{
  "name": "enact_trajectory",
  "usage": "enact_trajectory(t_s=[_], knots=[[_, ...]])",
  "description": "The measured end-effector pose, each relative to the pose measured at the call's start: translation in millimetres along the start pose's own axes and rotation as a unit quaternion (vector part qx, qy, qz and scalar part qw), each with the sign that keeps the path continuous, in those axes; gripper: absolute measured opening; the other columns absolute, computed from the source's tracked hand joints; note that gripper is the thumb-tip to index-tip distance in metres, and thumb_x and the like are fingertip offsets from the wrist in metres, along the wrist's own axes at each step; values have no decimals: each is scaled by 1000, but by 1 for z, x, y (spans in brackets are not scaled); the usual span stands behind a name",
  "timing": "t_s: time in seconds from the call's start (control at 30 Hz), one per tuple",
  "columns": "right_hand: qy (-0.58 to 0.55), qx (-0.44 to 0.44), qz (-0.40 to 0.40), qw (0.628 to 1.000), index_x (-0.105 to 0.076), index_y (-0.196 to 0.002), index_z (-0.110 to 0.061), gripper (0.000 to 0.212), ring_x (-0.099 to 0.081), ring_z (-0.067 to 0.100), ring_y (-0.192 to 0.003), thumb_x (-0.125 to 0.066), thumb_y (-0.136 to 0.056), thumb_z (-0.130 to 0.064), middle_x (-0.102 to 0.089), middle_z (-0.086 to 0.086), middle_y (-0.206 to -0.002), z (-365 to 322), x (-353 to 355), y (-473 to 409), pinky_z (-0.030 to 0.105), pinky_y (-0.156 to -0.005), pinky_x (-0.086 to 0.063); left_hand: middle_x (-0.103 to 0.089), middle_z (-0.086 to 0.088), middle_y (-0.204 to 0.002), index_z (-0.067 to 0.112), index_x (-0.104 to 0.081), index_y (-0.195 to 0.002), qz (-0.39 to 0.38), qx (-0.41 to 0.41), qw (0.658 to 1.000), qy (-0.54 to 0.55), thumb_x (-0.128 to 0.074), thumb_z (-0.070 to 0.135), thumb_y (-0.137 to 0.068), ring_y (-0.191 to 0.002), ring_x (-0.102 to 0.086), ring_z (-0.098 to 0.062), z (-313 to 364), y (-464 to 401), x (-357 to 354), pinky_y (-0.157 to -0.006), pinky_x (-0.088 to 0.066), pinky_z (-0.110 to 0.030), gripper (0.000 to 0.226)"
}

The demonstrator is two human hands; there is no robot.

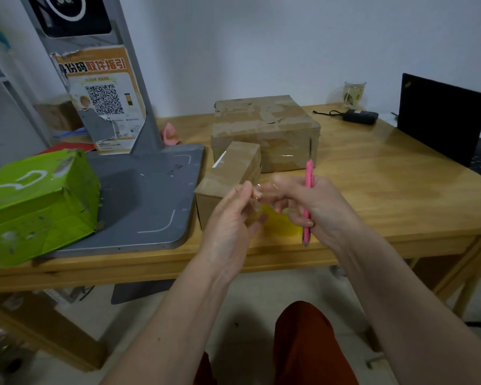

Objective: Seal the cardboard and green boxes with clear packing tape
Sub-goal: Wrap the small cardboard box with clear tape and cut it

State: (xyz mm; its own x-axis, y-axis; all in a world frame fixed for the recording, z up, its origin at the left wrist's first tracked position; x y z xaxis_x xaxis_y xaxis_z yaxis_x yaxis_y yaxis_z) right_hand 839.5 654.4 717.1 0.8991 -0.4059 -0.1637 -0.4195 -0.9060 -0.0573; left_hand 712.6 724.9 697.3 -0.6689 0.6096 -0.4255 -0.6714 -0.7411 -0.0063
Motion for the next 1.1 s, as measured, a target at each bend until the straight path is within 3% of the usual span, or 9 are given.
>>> enact_trajectory(t_s=[0.07,0.2,0.3,0.4,0.5,0.53,0.73,1.0,1.1], knots=[[21,20,42,999,-73,-64,-11,16,-48,9,-48,-80,-65,-25,-64,8,-63,-2,3,1,14,-35,-26,-64,-13,-103,17,-64,-82,-10,-14,999,-43,-53,27,-97,-111,-59,-26,-2,1,-1,-104,-46,-45,21],[33,67,127,989,-67,-66,-7,15,-46,5,-42,-74,-79,-7,-60,4,-57,-11,15,4,13,-36,-31,-68,-4,-77,13,-75,-92,3,-13,990,-138,-59,9,-95,-71,-60,-12,-5,1,-3,-72,-57,-28,17],[82,93,127,984,-68,-68,-8,14,-45,5,-45,-74,-81,-6,-60,-1,-54,-11,13,9,13,-38,-32,-68,-4,-65,8,-74,-91,31,28,991,-130,-63,2,-91,-56,-56,-11,-4,-2,-7,-61,-57,-25,12],[65,95,135,984,-67,-66,-9,16,-40,3,-41,-73,-81,-4,-58,-3,-51,-8,13,12,12,-37,-29,-68,-9,-65,0,-70,-100,58,36,993,-98,-66,-3,-87,-60,-59,-16,-4,-7,-12,-60,-59,-26,13],[26,98,152,983,-67,-65,-10,18,-36,7,-42,-73,-80,-5,-56,0,-52,-10,23,14,16,-36,-25,-71,-13,-76,4,-44,-141,59,55,995,-57,-71,-6,-81,-75,-67,-20,-10,-12,-11,-70,-61,-31,67],[31,98,154,983,-67,-65,-9,16,-35,8,-43,-73,-80,-7,-56,1,-53,-12,28,15,17,-36,-24,-73,-12,-82,9,-42,-144,62,55,995,-51,-73,-6,-79,-78,-68,-20,-12,-12,-9,-73,-60,-32,73],[67,28,103,992,-65,-74,-1,12,-37,10,-47,-72,-81,-7,-50,7,-56,-6,39,13,17,-36,-23,-74,-2,-88,18,-67,-103,57,-14,993,-100,-68,-13,-80,-88,-69,-12,-23,-12,-18,-79,-54,-23,39],[66,3,105,992,-68,-73,-8,11,-37,8,-44,-73,-82,-3,-48,-2,-46,15,34,13,16,-35,-25,-73,-3,-94,14,-62,-108,31,-66,995,-75,-70,-14,-78,-86,-71,-8,-28,-5,-31,-75,-55,-18,42],[62,-3,105,993,-70,-76,-8,8,-37,8,-44,-72,-82,-5,-46,-3,-45,18,34,14,17,-35,-25,-74,0,-85,13,-65,-102,39,-62,996,-60,-72,-14,-75,-81,-71,-9,-31,-7,-30,-72,-55,-18,39]])
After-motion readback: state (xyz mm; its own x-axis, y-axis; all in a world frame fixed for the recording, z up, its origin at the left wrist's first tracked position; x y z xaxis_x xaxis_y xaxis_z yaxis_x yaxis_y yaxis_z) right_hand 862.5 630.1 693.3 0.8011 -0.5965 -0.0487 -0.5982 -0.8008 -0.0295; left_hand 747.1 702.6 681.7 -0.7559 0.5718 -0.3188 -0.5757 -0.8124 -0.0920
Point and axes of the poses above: each hand's wrist, its own y-axis away from the middle knuckle, its own x-axis out of the back of the hand, z = x × y, the point moved 1 cm from there along -y, towards the middle knuckle
